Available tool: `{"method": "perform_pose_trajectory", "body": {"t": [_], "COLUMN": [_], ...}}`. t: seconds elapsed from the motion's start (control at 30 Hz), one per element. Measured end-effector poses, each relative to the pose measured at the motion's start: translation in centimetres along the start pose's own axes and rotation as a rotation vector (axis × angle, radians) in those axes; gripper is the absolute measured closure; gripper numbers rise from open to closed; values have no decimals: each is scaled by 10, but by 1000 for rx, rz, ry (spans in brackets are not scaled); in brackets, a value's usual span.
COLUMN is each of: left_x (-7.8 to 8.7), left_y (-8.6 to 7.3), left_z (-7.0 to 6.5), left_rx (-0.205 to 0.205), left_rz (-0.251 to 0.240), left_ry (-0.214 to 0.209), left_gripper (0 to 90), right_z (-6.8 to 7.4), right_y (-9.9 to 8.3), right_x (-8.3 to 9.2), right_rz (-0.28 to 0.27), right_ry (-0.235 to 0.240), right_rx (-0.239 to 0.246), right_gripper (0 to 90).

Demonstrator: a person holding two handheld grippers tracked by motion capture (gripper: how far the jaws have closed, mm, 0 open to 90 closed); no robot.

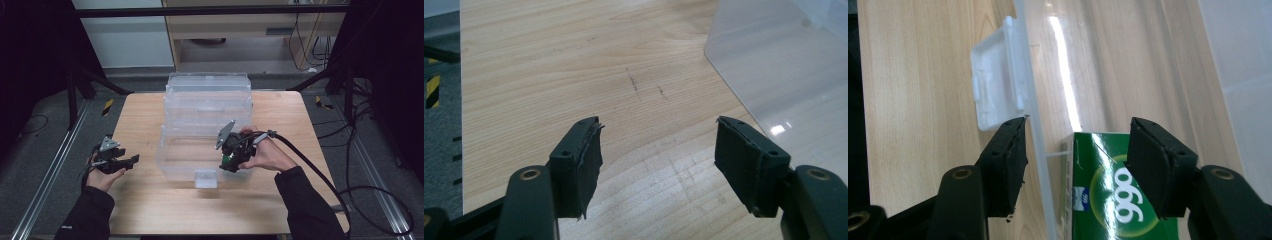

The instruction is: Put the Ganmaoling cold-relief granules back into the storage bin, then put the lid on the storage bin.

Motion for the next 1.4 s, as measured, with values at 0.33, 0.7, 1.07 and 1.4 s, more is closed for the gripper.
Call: {"method": "perform_pose_trajectory", "body": {"t": [0.33, 0.7, 1.07, 1.4], "left_x": [0, 3, 13, 29], "left_y": [0, 4, 18, 51], "left_z": [-2, -1, -3, -7], "left_rx": [-6, -5, -13, -48], "left_rz": [-1, -13, -51, -123], "left_ry": [-2, -1, -3, -29], "left_gripper": [342, 342, 344, 351], "right_z": [8, 14, 17, 19], "right_y": [-3, -2, -6, -6], "right_x": [-13, -30, -43, -46], "right_rz": [21, 28, 73, 82], "right_ry": [23, 62, 109, 155], "right_rx": [-7, -16, -14, -24], "right_gripper": [413, 440, 515, 558]}}
Point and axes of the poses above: each handheld gripper's, and its own axes: x roughly backward along the jaws, y roughly out of its top, z roughly to its left, the point moved 9 cm from there along -x, roughly forward along the jaws, and after that the axes turned 2 degrees about x, right-handed, at the moved point
